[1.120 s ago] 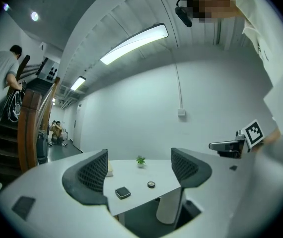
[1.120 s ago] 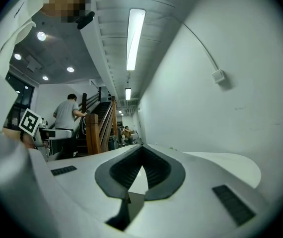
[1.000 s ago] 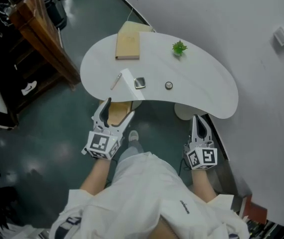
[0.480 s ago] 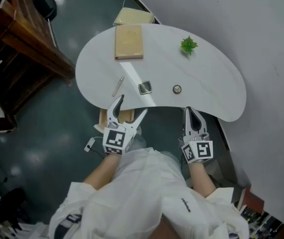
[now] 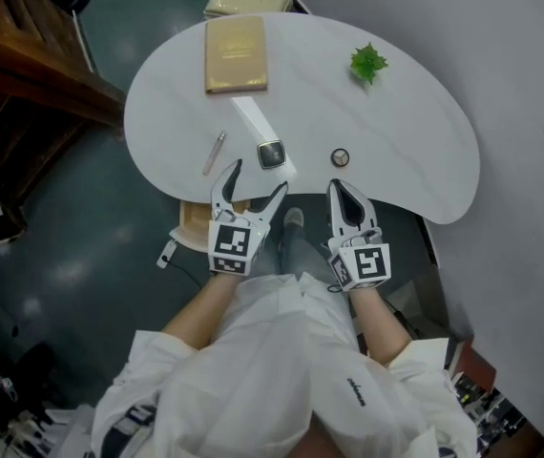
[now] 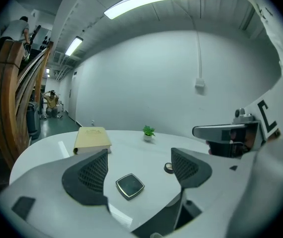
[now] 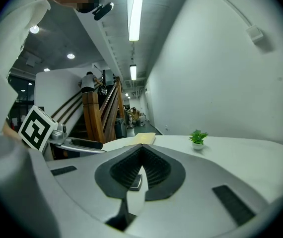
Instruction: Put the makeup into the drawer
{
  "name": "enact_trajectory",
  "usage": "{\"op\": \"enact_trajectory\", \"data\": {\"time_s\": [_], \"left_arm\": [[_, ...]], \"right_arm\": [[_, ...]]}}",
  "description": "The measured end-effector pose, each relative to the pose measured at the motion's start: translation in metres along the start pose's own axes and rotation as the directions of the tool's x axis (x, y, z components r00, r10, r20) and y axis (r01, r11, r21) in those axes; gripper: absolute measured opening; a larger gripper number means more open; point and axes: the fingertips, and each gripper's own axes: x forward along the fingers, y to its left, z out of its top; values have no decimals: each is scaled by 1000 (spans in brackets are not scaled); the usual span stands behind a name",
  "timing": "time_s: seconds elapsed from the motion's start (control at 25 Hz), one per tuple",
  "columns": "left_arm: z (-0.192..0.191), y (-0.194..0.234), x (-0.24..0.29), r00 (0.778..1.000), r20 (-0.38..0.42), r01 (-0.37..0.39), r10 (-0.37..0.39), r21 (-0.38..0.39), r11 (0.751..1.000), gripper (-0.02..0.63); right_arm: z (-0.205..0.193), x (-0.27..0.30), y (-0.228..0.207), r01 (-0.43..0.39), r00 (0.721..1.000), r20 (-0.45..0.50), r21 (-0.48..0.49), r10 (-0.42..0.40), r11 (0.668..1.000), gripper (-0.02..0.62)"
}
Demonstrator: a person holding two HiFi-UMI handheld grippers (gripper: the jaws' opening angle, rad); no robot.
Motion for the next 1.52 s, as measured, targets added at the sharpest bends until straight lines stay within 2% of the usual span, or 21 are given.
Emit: {"op": "enact_trajectory", "data": {"time_s": [0.2, 0.4, 0.64, 0.92, 1.08, 1.32, 1.52], "left_arm": [[-27, 4, 27, 995, -74, -70, 69, -11, 997, 383], [-59, 8, 57, 979, -154, -138, 133, -22, 990, 383], [-97, 19, 92, 937, -226, -286, 267, -60, 956, 385], [-122, 34, 117, 886, -281, -409, 368, -104, 907, 391], [-129, 36, 125, 868, -297, -444, 399, -101, 891, 390], [-135, 38, 128, 831, -336, -480, 444, -30, 877, 388], [-136, 35, 130, 830, -377, -450, 411, -19, 893, 362]], "right_arm": [[-25, 23, -8, -68, 996, -59, 24, 70, 997, 17], [-49, 46, -14, -128, 987, -97, 42, 132, 991, 17], [-71, 69, -23, -199, 971, -122, 67, 206, 978, 17], [-86, 79, -42, -231, 960, -143, 88, 242, 969, 17], [-90, 77, -48, -247, 954, -148, 94, 259, 964, 17], [-97, 71, -48, -268, 947, -159, 94, 280, 959, 17], [-99, 65, -46, -287, 941, -154, 100, 300, 953, 17]]}}
